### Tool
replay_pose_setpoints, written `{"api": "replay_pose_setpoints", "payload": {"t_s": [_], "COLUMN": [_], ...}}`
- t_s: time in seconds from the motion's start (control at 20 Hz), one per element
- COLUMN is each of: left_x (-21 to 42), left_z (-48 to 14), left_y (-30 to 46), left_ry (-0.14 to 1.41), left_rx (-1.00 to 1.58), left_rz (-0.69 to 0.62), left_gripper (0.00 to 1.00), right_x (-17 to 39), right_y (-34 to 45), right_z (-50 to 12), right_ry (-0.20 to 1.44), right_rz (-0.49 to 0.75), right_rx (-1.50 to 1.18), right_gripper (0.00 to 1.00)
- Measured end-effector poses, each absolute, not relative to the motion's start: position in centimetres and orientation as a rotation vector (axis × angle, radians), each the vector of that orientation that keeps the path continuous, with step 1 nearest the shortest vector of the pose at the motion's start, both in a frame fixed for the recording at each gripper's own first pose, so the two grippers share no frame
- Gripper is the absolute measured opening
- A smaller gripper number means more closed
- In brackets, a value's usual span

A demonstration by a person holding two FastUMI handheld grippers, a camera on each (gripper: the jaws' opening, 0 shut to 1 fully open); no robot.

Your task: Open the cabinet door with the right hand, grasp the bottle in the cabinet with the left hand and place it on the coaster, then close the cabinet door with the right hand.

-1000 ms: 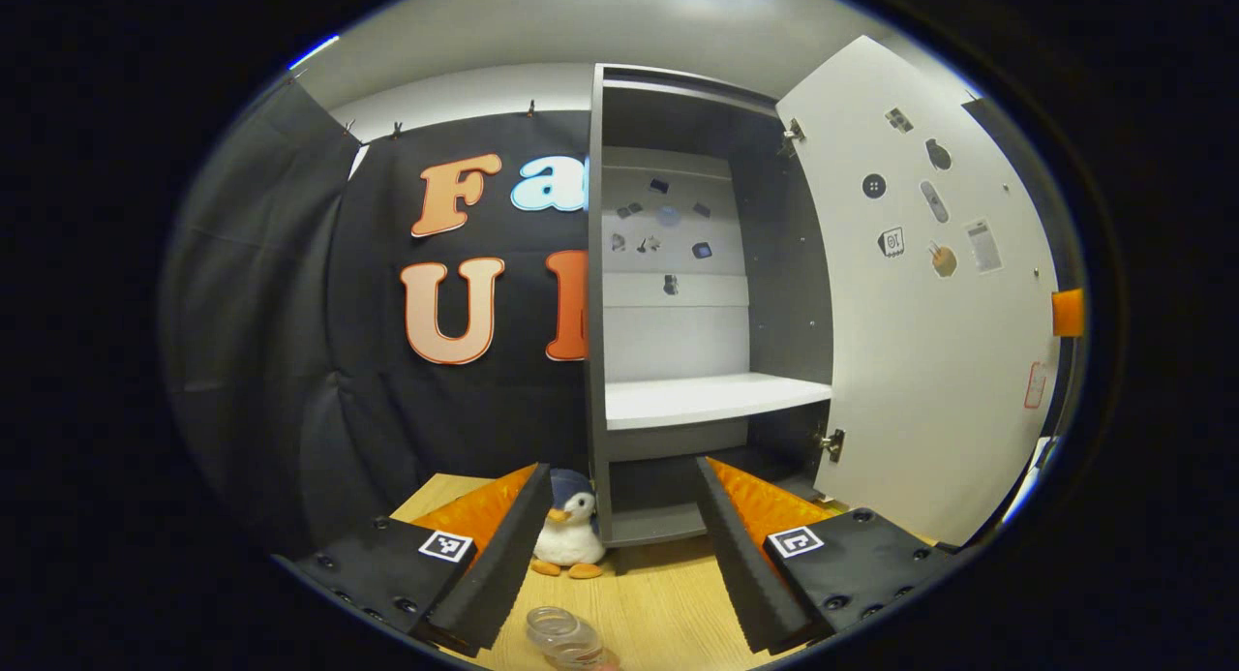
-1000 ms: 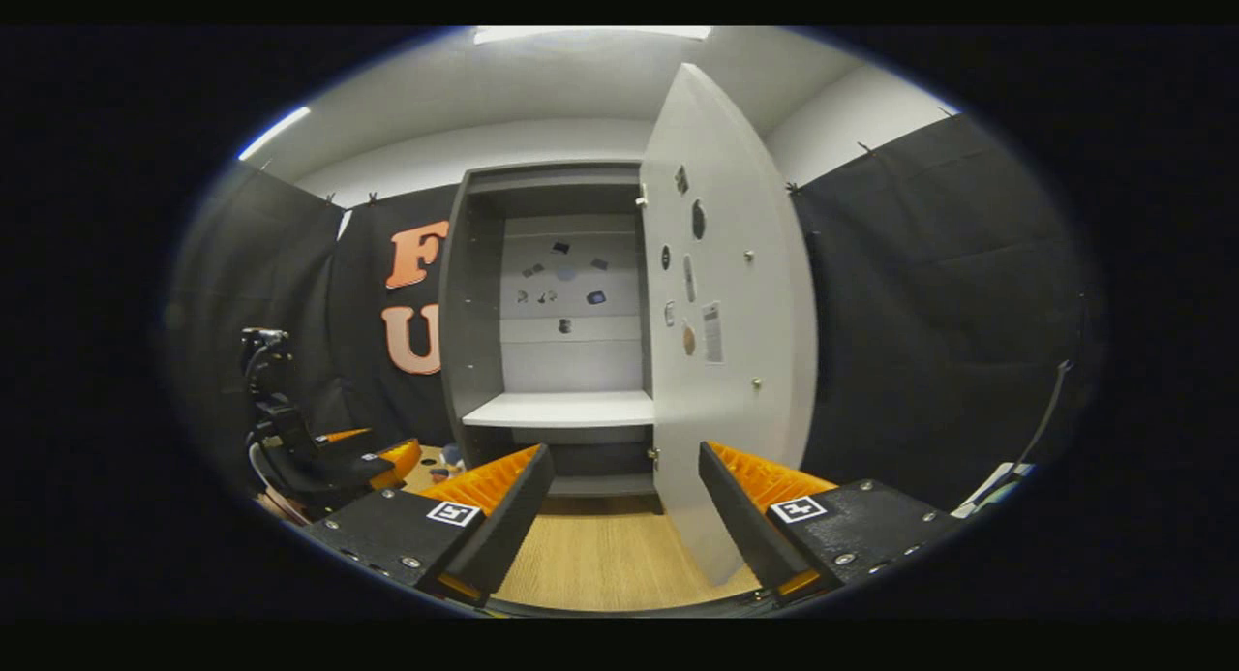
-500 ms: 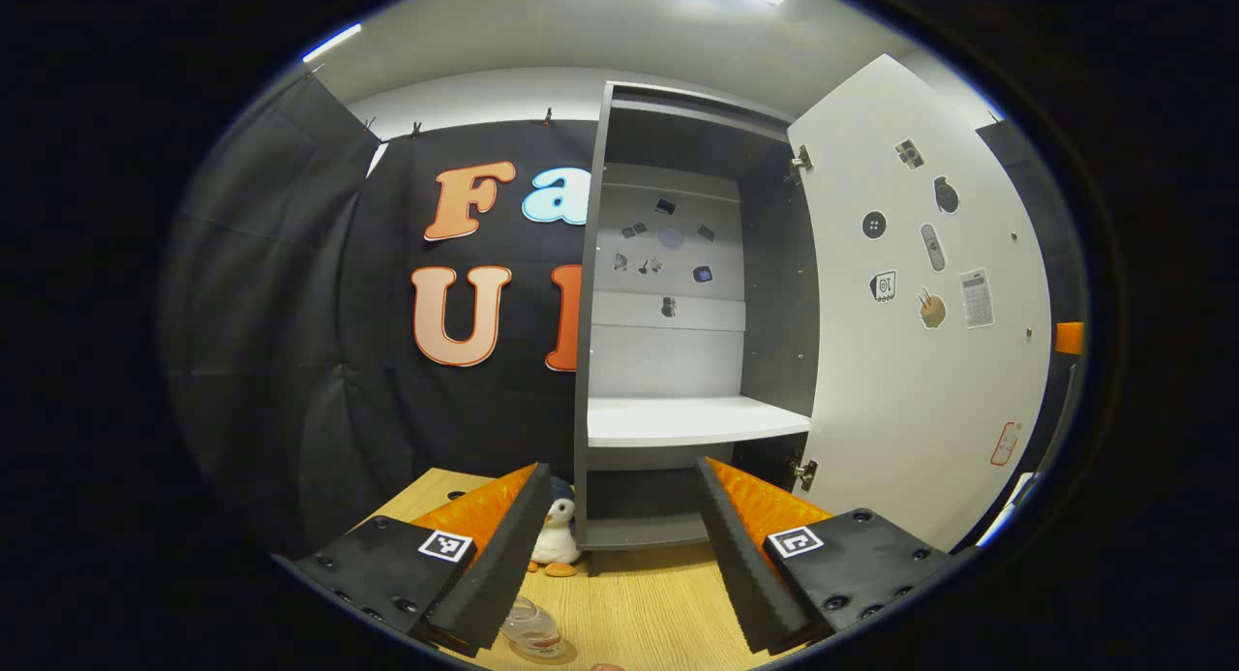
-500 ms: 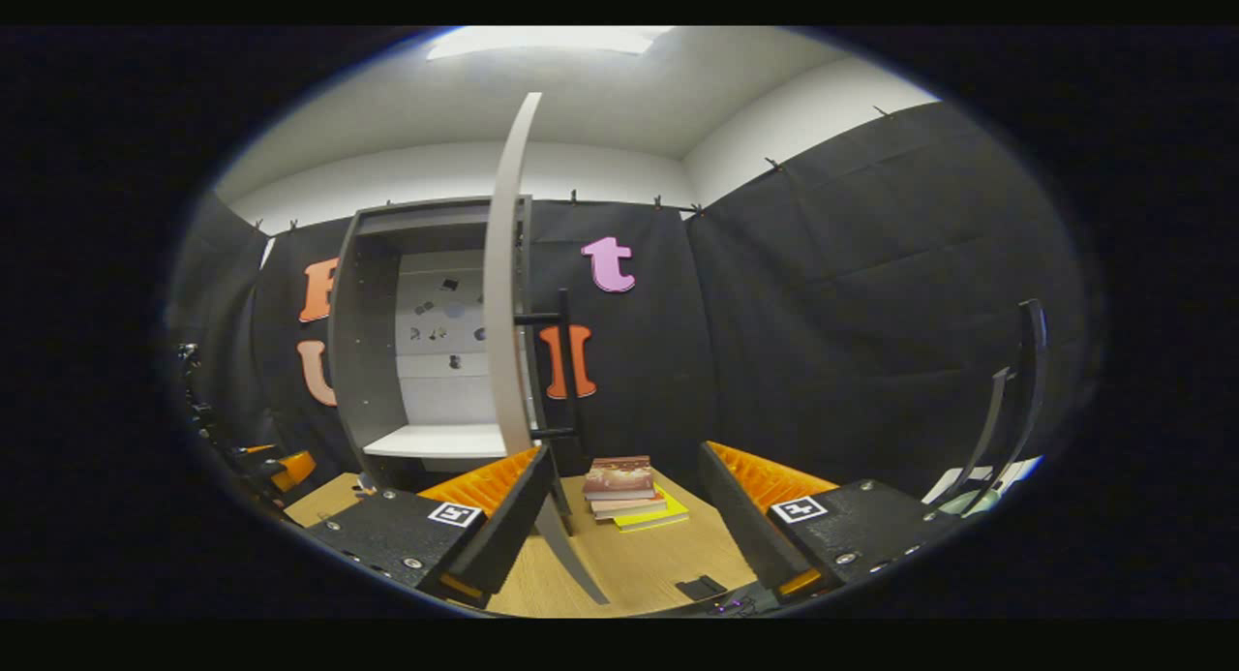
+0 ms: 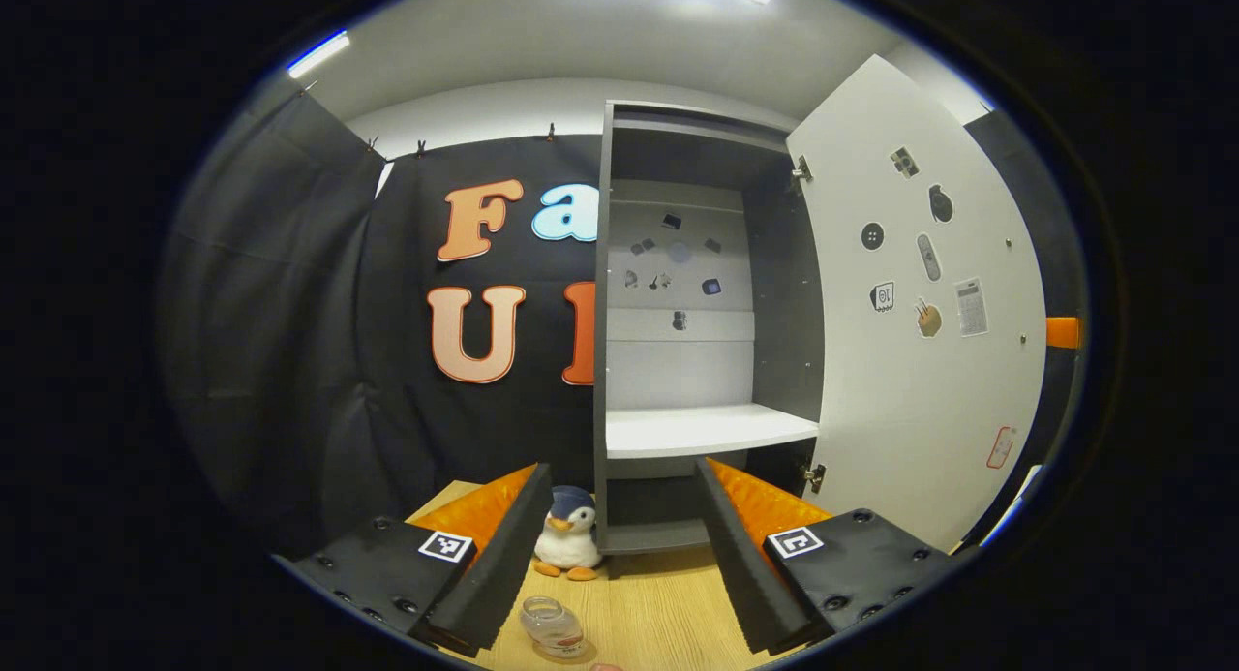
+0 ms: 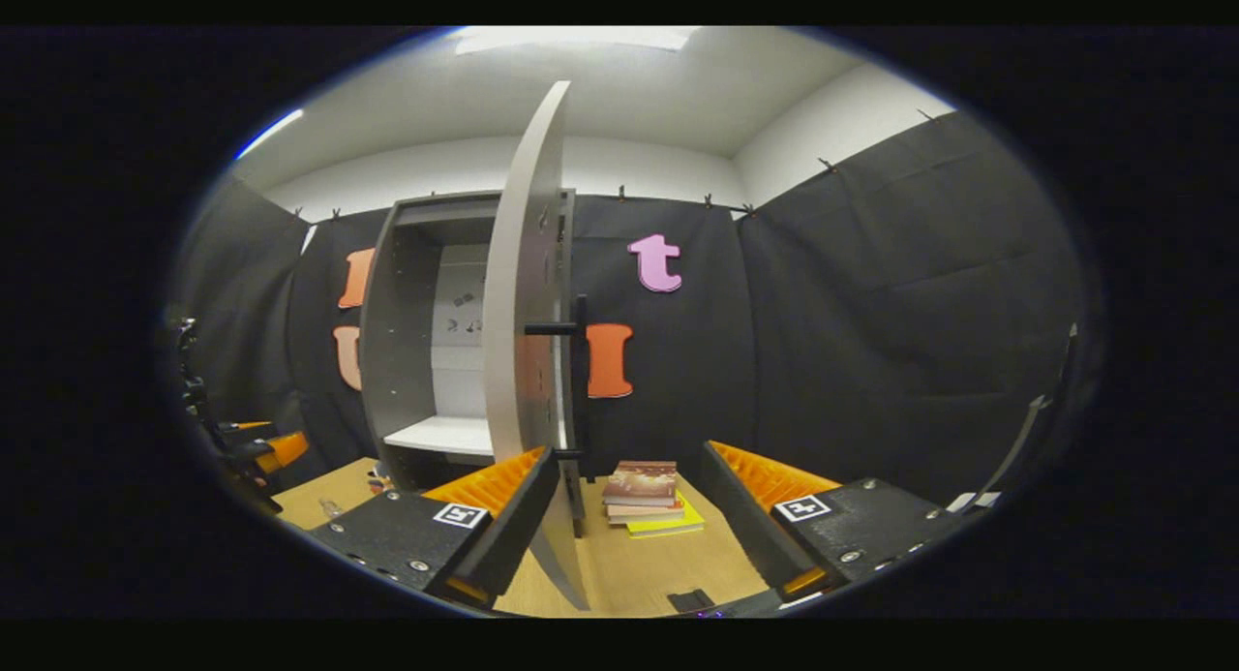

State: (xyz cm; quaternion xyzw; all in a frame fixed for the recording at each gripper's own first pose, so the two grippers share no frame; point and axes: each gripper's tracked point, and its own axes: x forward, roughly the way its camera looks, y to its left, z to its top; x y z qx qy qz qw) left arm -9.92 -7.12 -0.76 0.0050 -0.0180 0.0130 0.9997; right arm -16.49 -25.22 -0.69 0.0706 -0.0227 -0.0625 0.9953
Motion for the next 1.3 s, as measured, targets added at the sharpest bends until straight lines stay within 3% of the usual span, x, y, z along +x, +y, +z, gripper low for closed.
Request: {"api": "replay_pose_setpoints", "payload": {"t_s": [0.2, 0.25, 0.35, 0.4, 0.45, 0.5, 0.85, 1.05, 1.15, 1.2, 1.3], "left_x": [-10.5, -10.4, -10.3, -10.3, -10.1, -10.0, -6.7, -5.0, -4.5, -4.0, -3.2], "left_z": [-0.5, -0.6, -0.3, -0.3, -0.2, -0.2, -0.4, -0.3, -0.5, -0.5, -0.9], "left_y": [-6.7, -6.3, -5.4, -5.0, -4.4, -3.8, 1.6, 4.0, 5.0, 5.5, 6.4], "left_ry": [-0.029, -0.027, -0.034, -0.039, -0.043, -0.045, -0.047, -0.065, -0.066, -0.065, -0.052], "left_rx": [-0.015, -0.018, -0.019, -0.021, -0.024, -0.029, -0.038, -0.028, -0.025, -0.028, -0.036], "left_rz": [0.023, 0.023, 0.029, 0.031, 0.033, 0.033, 0.012, -0.015, -0.032, -0.041, -0.053], "left_gripper": [0.95, 0.95, 0.95, 0.95, 0.95, 0.95, 0.95, 0.95, 0.94, 0.94, 0.95], "right_x": [-15.8, -15.4, -14.6, -14.1, -13.7, -13.2, -9.2, -6.1, -3.8, -3.0, -0.9], "right_y": [-19.9, -18.2, -16.0, -15.1, -14.0, -13.1, -4.5, 0.7, 3.8, 4.8, 6.5], "right_z": [0.3, 0.5, 0.7, 0.8, 1.0, 1.1, 2.1, 2.6, 2.7, 2.8, 3.2], "right_ry": [-0.035, -0.036, -0.038, -0.04, -0.04, -0.041, -0.033, -0.044, -0.041, -0.039, -0.033], "right_rz": [-0.016, 0.016, 0.058, 0.069, 0.082, 0.093, 0.164, 0.186, 0.194, 0.197, 0.193], "right_rx": [0.178, 0.184, 0.163, 0.147, 0.136, 0.132, 0.152, 0.117, 0.124, 0.135, 0.17], "right_gripper": [0.91, 0.82, 0.99, 0.9, 0.99, 0.89, 0.81, 0.6, 0.58, 0.47, 0.38]}}
